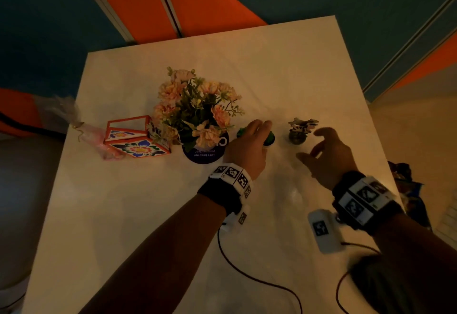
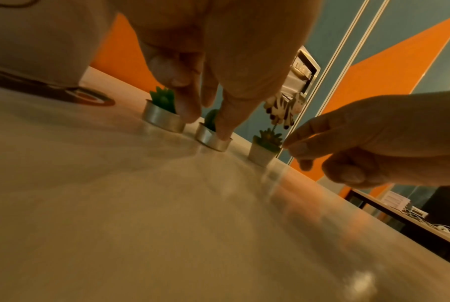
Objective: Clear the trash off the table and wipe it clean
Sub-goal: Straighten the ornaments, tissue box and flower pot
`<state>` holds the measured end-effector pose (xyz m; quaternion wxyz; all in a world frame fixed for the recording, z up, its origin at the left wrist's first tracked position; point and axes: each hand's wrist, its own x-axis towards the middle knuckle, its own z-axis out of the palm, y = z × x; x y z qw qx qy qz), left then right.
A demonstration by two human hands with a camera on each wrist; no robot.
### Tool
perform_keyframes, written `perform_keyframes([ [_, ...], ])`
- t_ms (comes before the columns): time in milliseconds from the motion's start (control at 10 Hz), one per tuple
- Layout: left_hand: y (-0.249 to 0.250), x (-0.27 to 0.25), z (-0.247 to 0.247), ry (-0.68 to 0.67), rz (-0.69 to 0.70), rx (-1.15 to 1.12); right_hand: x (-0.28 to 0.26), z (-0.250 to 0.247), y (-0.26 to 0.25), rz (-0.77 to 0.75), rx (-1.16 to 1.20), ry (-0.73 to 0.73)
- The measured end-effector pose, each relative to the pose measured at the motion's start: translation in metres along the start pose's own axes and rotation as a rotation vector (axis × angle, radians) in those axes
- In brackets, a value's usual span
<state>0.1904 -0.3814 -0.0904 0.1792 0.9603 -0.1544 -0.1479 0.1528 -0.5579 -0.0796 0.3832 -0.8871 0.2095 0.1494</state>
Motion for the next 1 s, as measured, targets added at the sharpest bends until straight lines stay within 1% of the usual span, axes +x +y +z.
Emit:
perform_keyframes([
  [200,0.006,0.016,0.001,-0.033,-0.041,-0.009,0.03,0.009,-0.016,-0.016,0.026,-0.016],
  [300,0.006,0.019,0.002,-0.019,-0.051,-0.034,0.034,0.014,-0.02,0.01,0.03,-0.022],
  [400,0.007,0.022,0.0,-0.007,-0.056,-0.032,0.031,0.016,-0.027,-0.013,-0.008,-0.025],
  [500,0.008,0.026,-0.001,0.001,-0.063,-0.017,0.032,0.017,-0.032,-0.028,-0.005,-0.025],
  [600,0.008,0.026,0.0,0.001,-0.063,-0.009,0.031,0.016,-0.032,-0.007,-0.003,-0.034],
  [700,0.006,0.027,0.001,0.014,-0.063,-0.012,0.031,0.016,-0.033,-0.032,-0.014,-0.027],
  [800,0.006,0.024,0.001,-0.008,-0.069,-0.014,0.029,0.014,-0.034,-0.034,-0.006,-0.046],
  [900,0.008,0.019,-0.008,0.008,-0.064,-0.047,0.032,0.01,-0.028,-0.028,0.007,-0.084],
  [1000,0.001,-0.013,-0.021,0.112,-0.05,-0.143,0.017,-0.011,-0.012,-0.043,0.002,-0.014],
])
